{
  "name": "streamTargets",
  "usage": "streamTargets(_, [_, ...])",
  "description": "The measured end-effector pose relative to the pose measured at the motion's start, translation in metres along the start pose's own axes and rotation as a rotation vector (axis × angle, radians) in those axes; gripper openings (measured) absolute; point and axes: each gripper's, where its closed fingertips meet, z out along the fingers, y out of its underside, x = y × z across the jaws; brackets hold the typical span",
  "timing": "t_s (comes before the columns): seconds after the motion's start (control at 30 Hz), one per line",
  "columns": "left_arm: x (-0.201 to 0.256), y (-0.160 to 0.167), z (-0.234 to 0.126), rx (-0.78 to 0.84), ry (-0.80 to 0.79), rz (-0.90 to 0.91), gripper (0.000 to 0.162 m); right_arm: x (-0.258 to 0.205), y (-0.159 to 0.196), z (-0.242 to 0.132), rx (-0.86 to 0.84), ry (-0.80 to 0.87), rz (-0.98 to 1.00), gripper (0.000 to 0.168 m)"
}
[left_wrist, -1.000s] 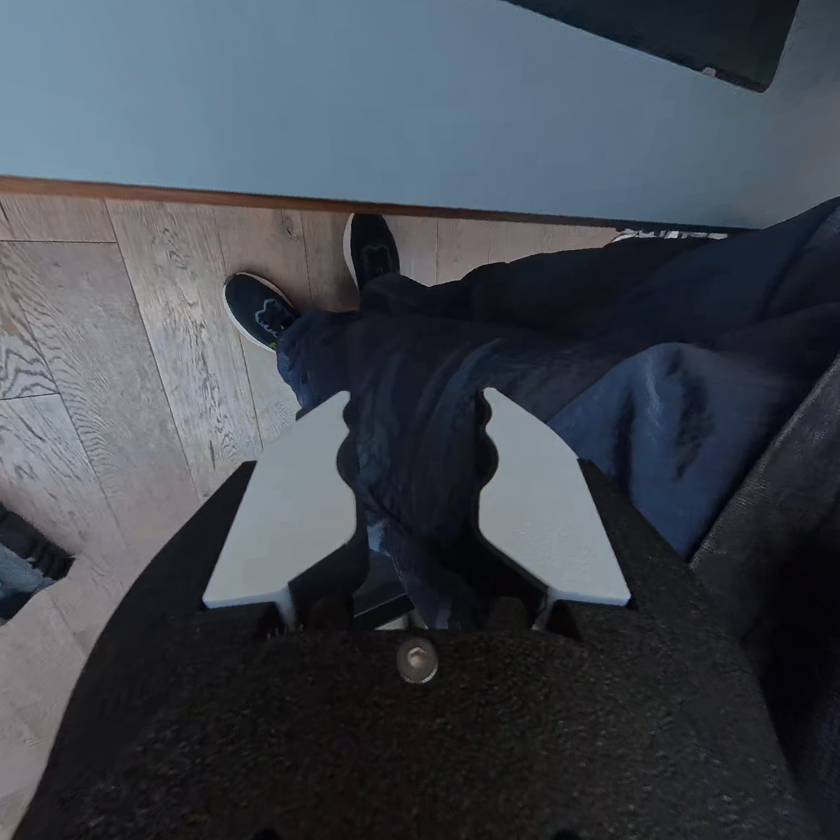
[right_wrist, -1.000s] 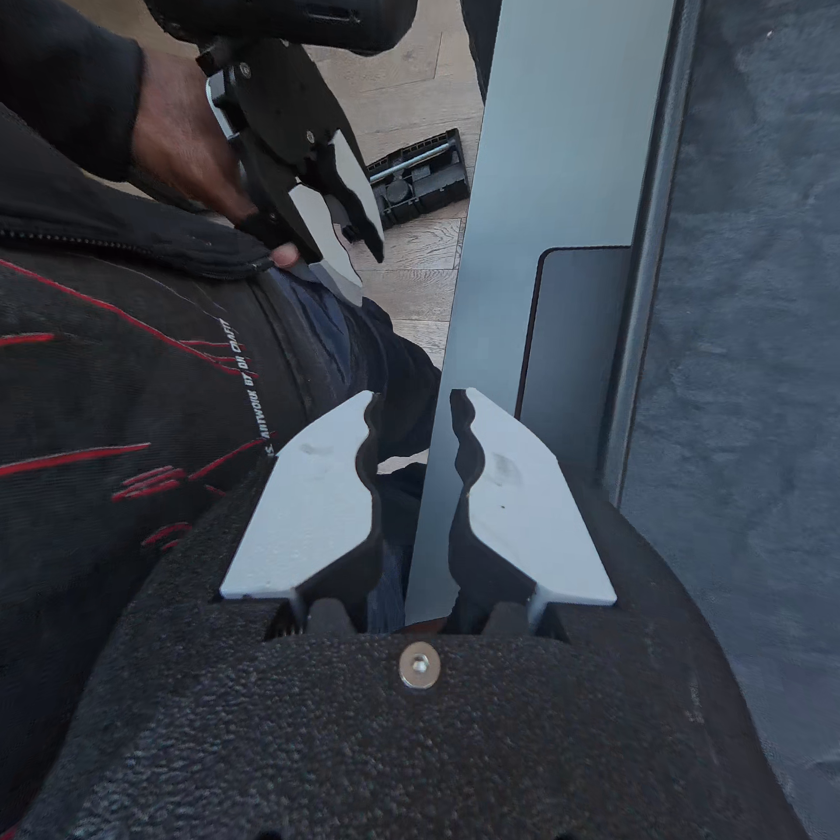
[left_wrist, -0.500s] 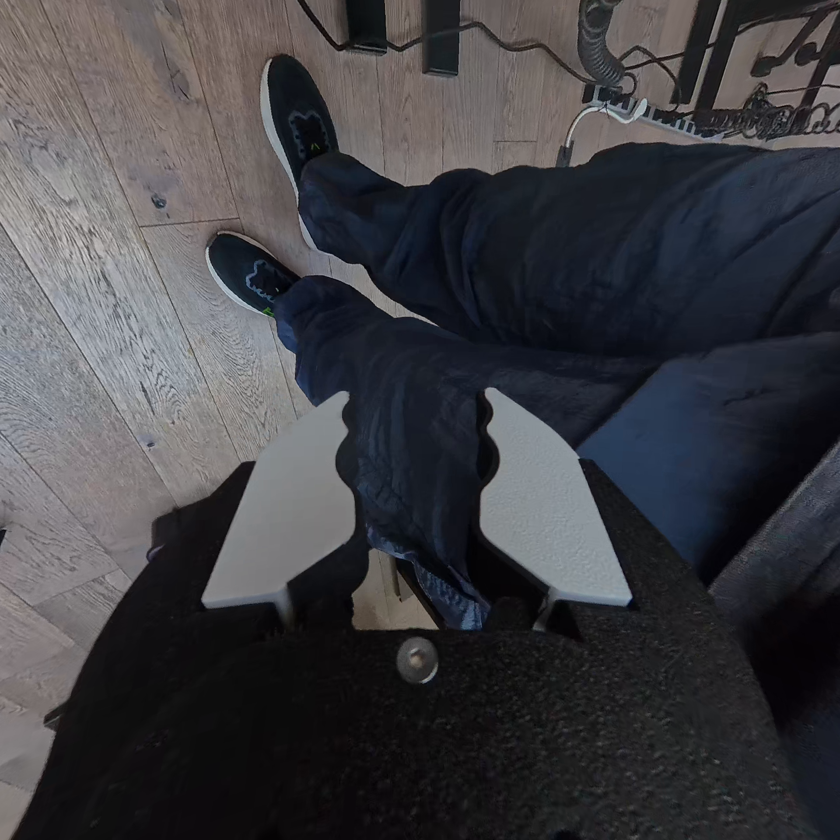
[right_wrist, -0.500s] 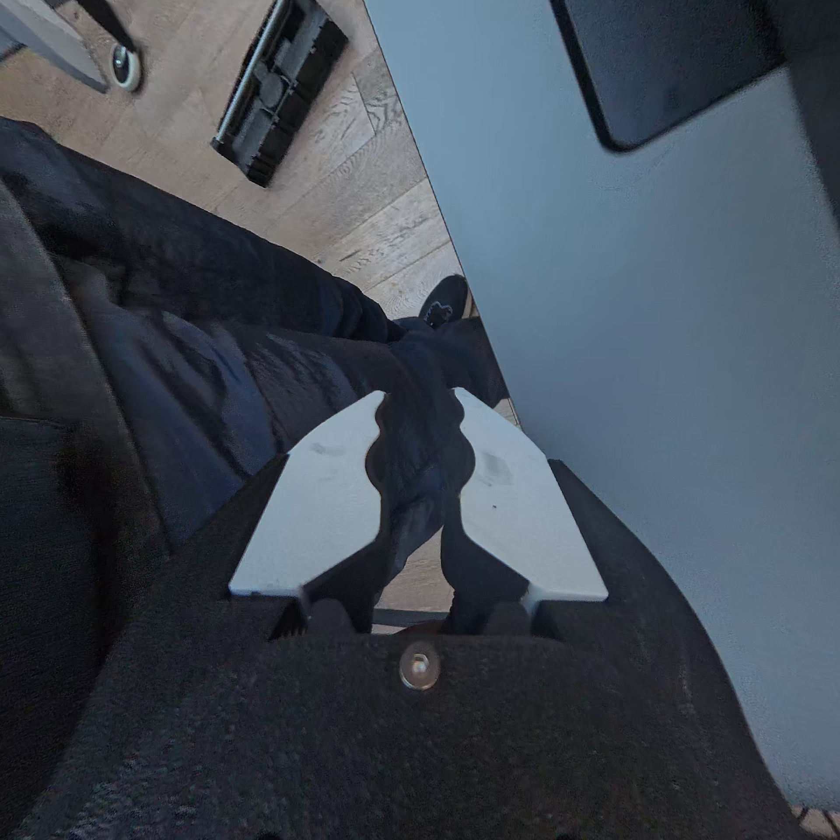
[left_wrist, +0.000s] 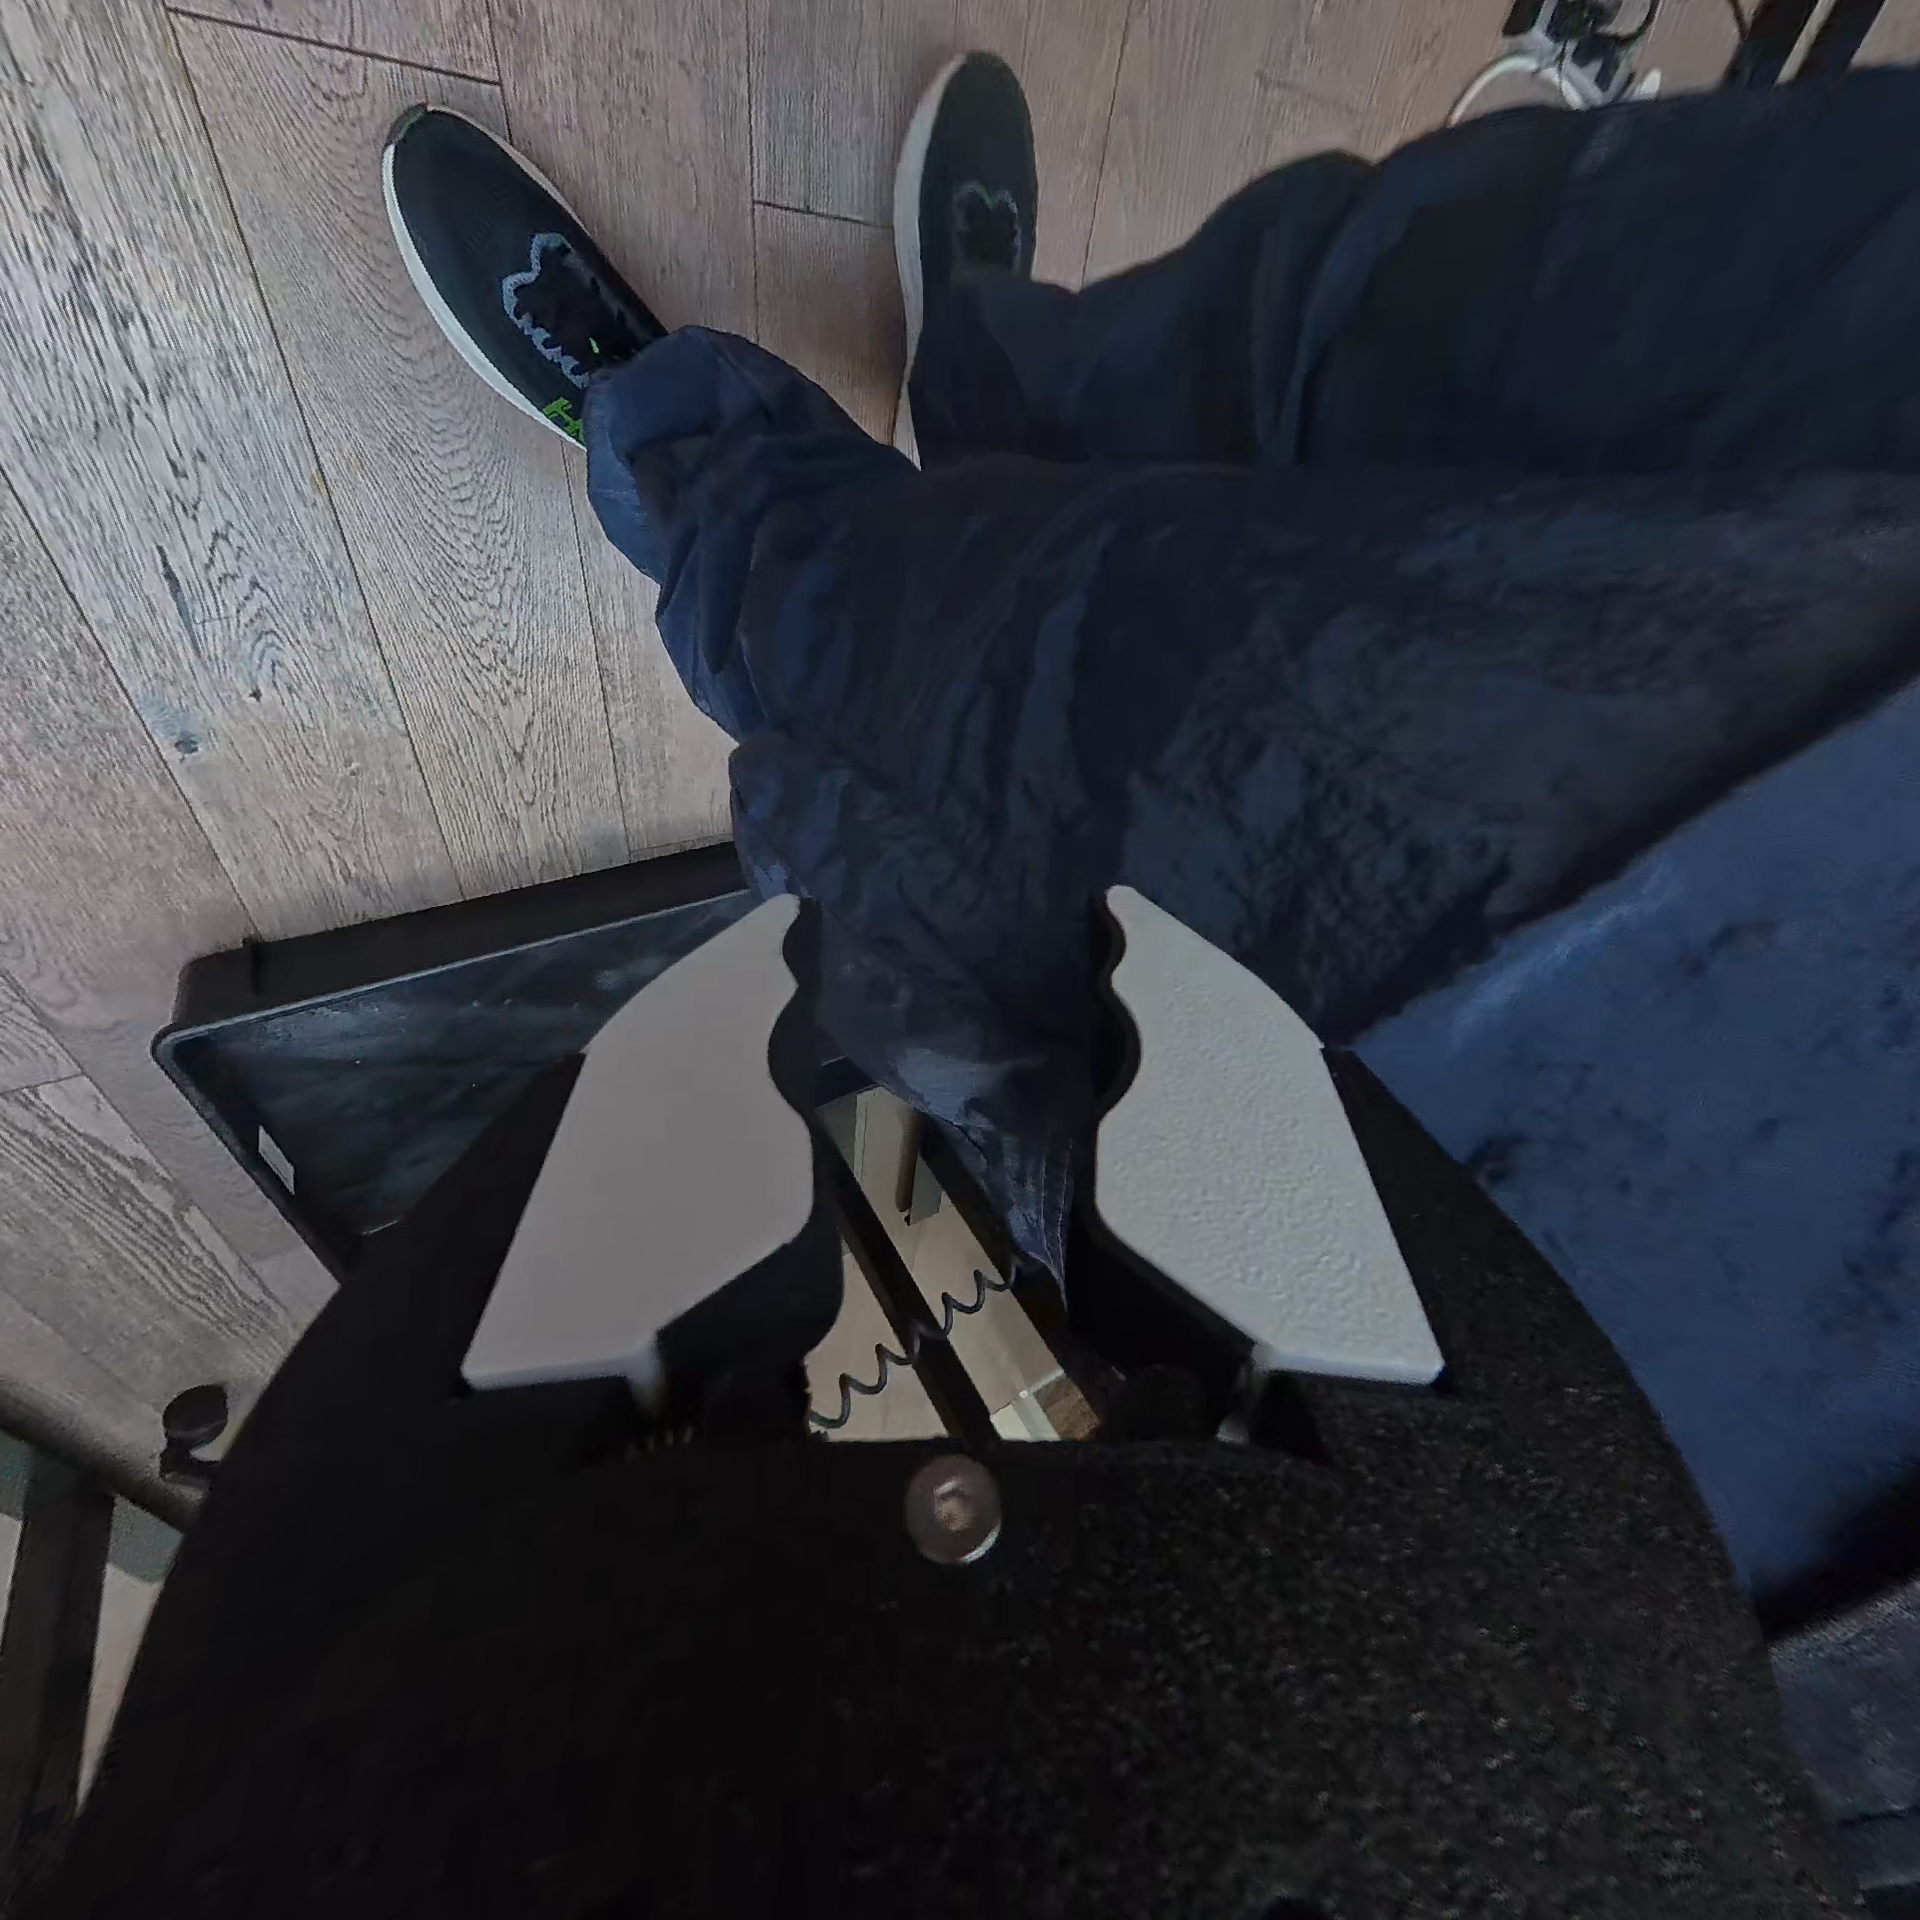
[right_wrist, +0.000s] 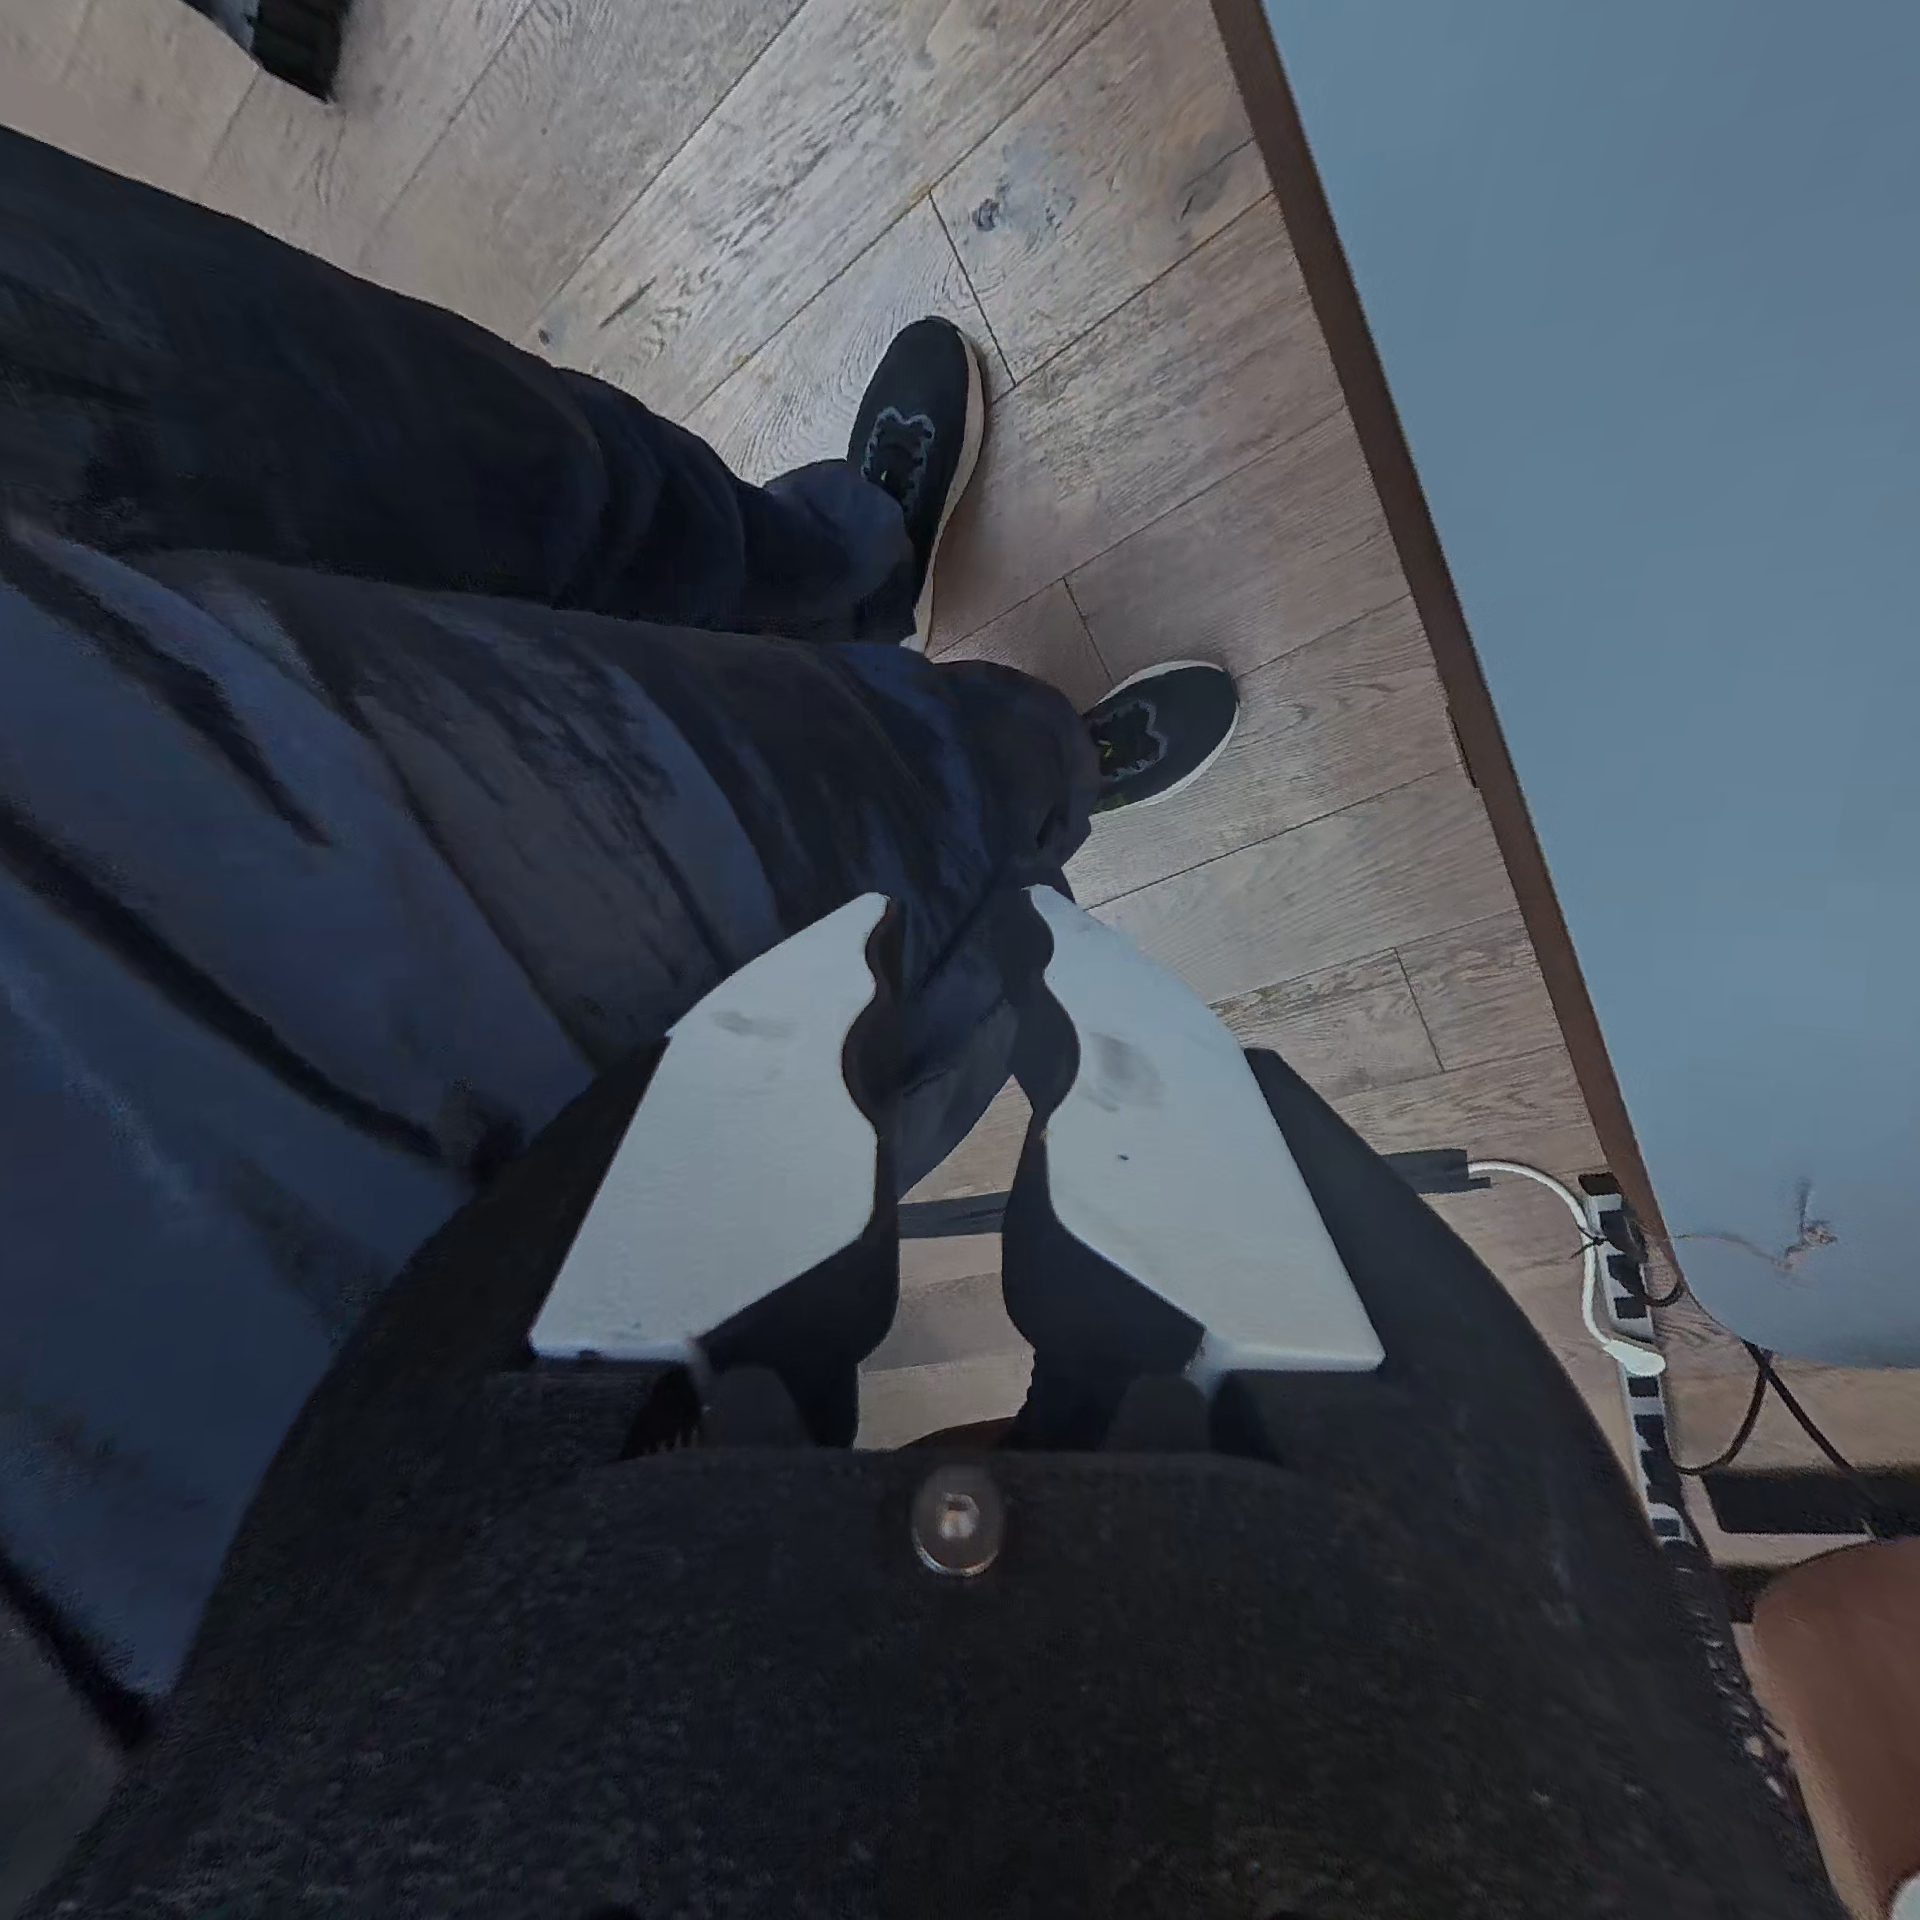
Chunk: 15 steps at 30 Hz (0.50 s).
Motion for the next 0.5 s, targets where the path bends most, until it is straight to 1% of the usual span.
streamTargets(0.03, [0.003, -0.005, 0.0, 0.02, 0.0, -0.017, 0.05, 0.0, 0.002, 0.001, -0.006, -0.009, -0.015, 0.019])
streamTargets(0.13, [0.019, -0.021, 0.004, 0.073, -0.001, -0.072, 0.049, -0.006, 0.009, 0.001, -0.021, -0.047, -0.072, 0.019])
streamTargets(0.23, [0.045, -0.041, 0.012, 0.129, -0.006, -0.111, 0.048, -0.014, 0.024, -0.001, -0.047, -0.079, -0.169, 0.019])
streamTargets(0.33, [0.076, -0.059, 0.026, 0.134, -0.034, -0.081, 0.048, -0.016, 0.045, 0.001, -0.064, -0.113, -0.218, 0.019])
streamTargets(0.4, [0.093, -0.067, 0.035, 0.124, -0.08, -0.034, 0.048, -0.012, 0.065, 0.001, -0.071, -0.128, -0.204, 0.019])
streamTargets(0.5, [0.119, -0.075, 0.047, 0.105, -0.105, 0.011, 0.048, 0.002, 0.09, 0.0, -0.052, -0.158, -0.102, 0.017])
